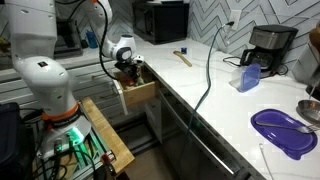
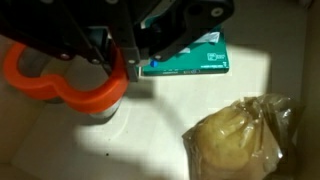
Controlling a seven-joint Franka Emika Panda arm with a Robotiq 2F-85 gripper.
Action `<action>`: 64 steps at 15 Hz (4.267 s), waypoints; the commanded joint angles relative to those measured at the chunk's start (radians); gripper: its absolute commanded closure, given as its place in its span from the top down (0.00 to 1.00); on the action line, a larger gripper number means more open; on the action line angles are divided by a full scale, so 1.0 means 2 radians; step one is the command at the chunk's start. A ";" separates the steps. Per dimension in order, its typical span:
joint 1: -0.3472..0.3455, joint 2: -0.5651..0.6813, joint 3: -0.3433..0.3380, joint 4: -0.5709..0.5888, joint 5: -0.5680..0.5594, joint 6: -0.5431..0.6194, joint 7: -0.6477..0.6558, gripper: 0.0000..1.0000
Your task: Remove the orange heart bowl from the drawer and put it on the counter top
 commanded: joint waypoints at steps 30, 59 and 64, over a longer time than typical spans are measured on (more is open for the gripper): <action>-0.143 -0.292 -0.033 0.094 -0.101 -0.300 0.159 0.03; -0.178 -0.020 -0.162 0.281 -0.088 -0.317 0.301 0.38; -0.178 -0.042 -0.159 0.283 -0.063 -0.324 0.261 0.68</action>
